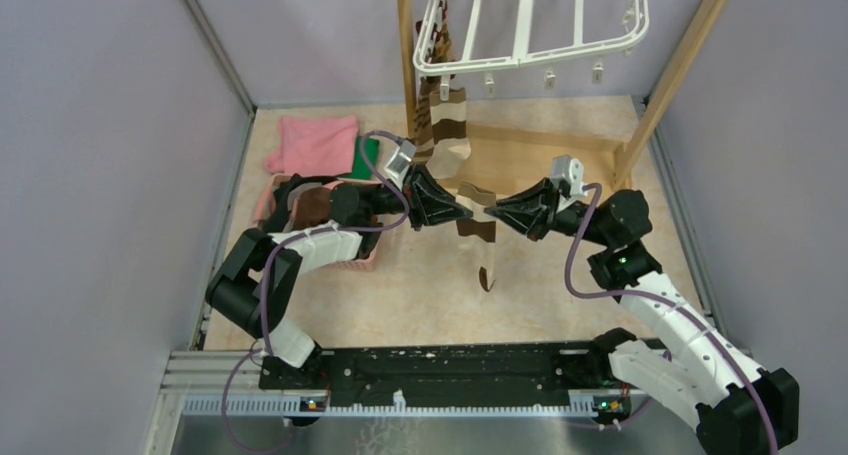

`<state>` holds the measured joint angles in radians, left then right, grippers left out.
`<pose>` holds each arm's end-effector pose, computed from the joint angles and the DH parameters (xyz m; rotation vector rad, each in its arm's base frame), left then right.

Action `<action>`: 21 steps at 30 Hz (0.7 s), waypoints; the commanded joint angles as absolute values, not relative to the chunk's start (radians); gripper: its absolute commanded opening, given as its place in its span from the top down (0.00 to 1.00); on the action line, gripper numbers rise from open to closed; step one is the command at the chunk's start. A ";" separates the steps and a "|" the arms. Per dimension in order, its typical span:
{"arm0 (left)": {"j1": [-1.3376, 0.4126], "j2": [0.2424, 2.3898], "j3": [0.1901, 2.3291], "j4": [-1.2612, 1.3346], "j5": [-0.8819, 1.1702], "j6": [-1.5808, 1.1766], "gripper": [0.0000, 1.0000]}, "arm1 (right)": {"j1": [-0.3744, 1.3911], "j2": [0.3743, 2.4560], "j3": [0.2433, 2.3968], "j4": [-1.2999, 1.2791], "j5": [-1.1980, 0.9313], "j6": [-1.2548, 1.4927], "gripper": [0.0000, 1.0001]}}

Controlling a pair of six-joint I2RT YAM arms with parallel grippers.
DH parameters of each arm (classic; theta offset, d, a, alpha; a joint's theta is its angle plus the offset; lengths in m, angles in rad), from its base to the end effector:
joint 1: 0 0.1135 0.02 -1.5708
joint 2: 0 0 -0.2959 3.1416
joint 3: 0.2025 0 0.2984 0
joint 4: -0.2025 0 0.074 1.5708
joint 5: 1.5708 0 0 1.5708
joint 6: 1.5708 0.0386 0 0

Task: Clip the socks to the hanger
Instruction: Clamp the sock onto the hanger.

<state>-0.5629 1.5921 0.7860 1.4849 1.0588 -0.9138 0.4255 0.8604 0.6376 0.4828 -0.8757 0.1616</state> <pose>0.2732 -0.2122 0.2983 0.9575 1.1135 -1.7102 0.1889 0.1181 0.3571 -0.9360 1.1600 1.0497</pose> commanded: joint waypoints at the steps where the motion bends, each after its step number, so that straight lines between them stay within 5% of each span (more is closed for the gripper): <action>1: -0.558 1.543 0.793 1.793 1.090 -0.860 1.00 | 0.439 0.850 0.681 0.453 -0.809 0.137 0.76; 4: -0.534 1.510 0.767 1.793 1.121 -0.827 1.00 | 0.439 0.816 0.699 0.385 -0.727 0.059 0.39; 7: -0.524 1.483 0.740 1.792 1.142 -0.786 1.00 | 0.439 0.806 0.720 0.406 -0.642 0.008 0.22; 21: -0.522 1.316 0.631 1.527 1.171 -0.541 1.00 | 0.415 1.091 0.826 0.872 -0.462 0.017 0.17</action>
<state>-0.5232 1.4021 0.6380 1.4891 1.1419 -0.6830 0.4271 1.0260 0.7616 0.6521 -0.5190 -0.0082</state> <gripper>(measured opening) 0.014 0.825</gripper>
